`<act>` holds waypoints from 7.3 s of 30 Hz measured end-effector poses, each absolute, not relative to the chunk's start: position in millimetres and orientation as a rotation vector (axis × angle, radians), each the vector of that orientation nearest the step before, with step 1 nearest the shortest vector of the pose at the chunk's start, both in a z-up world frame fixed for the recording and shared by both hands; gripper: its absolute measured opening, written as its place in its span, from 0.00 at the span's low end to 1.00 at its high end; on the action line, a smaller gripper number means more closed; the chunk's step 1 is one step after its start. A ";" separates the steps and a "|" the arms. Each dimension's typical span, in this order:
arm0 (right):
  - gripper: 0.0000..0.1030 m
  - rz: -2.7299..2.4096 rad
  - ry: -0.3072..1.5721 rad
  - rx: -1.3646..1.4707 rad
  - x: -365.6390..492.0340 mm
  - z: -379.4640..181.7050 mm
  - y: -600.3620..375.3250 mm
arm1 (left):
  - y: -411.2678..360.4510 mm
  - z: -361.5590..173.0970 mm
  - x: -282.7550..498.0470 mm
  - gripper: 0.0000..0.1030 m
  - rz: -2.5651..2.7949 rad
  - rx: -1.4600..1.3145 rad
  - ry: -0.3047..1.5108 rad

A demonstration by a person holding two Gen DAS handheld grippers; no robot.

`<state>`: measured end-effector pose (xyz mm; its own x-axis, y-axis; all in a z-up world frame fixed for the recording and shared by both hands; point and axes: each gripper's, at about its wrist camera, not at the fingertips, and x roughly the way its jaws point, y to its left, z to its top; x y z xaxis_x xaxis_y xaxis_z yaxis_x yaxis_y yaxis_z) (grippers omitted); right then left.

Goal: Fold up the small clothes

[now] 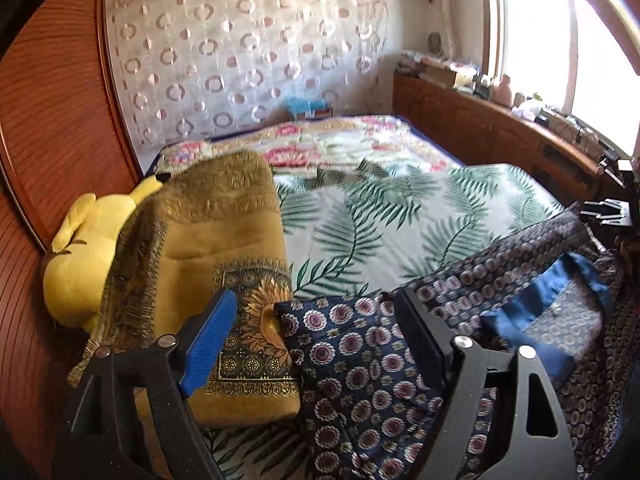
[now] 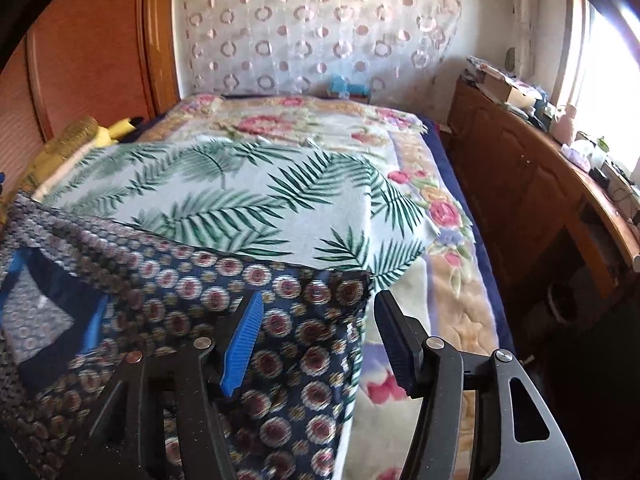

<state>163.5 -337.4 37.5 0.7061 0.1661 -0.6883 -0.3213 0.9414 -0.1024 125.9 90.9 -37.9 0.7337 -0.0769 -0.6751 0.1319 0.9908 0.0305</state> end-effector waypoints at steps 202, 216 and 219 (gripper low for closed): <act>0.43 0.394 0.650 -0.232 59.8 29.0 -303.2 | 133.8 -81.1 11.6 0.76 0.056 -0.080 0.720; 0.44 0.518 0.764 -0.326 104.6 -34.0 -201.6 | 139.9 -97.2 11.1 0.76 0.066 -0.111 0.758; 0.44 0.504 0.781 -0.336 106.0 -47.2 -193.7 | 138.7 -104.7 9.7 0.76 0.058 -0.110 0.781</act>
